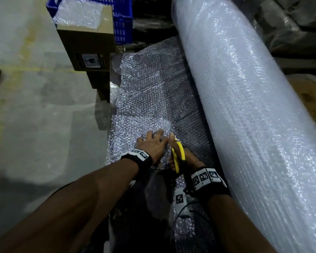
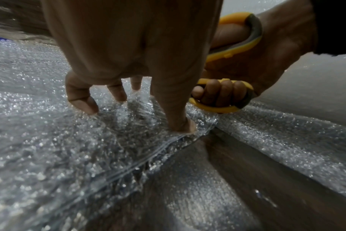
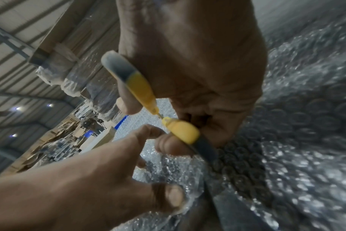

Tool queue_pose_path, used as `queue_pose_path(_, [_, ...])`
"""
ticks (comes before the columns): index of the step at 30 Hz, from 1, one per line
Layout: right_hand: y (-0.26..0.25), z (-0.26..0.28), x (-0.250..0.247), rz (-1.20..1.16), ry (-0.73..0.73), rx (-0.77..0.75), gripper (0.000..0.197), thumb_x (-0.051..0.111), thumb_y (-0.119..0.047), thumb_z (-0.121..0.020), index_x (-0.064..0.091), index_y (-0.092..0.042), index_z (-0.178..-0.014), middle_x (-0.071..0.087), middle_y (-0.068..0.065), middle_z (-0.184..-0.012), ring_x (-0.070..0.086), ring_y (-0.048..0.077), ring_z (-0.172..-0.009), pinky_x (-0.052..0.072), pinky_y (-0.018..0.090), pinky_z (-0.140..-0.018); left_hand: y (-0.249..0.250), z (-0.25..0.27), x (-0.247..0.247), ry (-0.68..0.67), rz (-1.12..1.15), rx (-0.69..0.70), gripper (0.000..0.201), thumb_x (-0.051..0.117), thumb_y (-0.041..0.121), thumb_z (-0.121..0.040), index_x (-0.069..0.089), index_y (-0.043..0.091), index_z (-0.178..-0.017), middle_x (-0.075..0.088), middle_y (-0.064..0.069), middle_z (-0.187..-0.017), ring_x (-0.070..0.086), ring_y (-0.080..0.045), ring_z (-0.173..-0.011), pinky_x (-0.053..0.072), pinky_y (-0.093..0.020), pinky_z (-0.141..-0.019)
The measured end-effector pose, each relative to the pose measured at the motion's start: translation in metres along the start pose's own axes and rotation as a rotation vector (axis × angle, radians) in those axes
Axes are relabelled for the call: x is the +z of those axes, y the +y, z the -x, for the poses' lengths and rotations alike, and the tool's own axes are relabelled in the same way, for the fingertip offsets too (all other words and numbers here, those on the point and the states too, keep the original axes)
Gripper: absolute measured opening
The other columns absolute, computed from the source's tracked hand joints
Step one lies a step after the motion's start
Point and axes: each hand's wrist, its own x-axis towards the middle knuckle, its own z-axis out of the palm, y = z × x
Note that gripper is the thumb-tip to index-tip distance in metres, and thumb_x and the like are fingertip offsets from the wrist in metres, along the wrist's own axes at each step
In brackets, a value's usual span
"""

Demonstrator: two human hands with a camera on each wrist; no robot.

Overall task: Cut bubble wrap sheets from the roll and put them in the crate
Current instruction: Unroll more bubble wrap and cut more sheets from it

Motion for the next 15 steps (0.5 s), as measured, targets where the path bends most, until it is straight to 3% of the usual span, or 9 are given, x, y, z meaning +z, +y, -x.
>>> queue_pose_path(5, [-0.007,-0.005,0.003,-0.004,0.010,-0.028,0.061,0.057,-0.076,-0.081,0.033,-0.024,-0.062,0.031,0.001,-0.051,0.030,0.012,-0.036,0.028,0.016,-0.038,0.001,0.001,-0.001,-0.002,-0.019,-0.009,0.090,0.063,0.008,-0.089,0.008,0.026,-0.157,-0.001,-0.003,-0.163,0.018,-0.040,-0.138,0.033,-0.067,-0.103])
queue_pose_path(11, [-0.011,-0.012,0.002,-0.018,-0.048,-0.017,0.062,0.056,-0.083,-0.074,0.032,-0.027,-0.063,0.029,0.002,-0.055,0.029,0.013,-0.040,0.025,0.017,-0.041,0.002,0.000,-0.002,-0.015,-0.014,-0.016,0.088,0.068,0.014,-0.087,0.014,0.023,-0.155,0.000,-0.004,-0.163,0.019,-0.042,-0.138,0.034,-0.067,-0.101])
queue_pose_path(15, [-0.014,-0.017,0.001,-0.034,0.014,-0.053,0.056,0.067,-0.070,-0.076,0.037,-0.023,-0.066,0.036,0.001,-0.051,0.034,0.011,-0.037,0.029,0.016,-0.038,0.003,0.002,-0.005,-0.022,-0.006,-0.014,0.094,0.065,0.012,-0.089,0.002,0.024,-0.157,0.001,-0.005,-0.163,0.020,-0.041,-0.137,0.034,-0.066,-0.102])
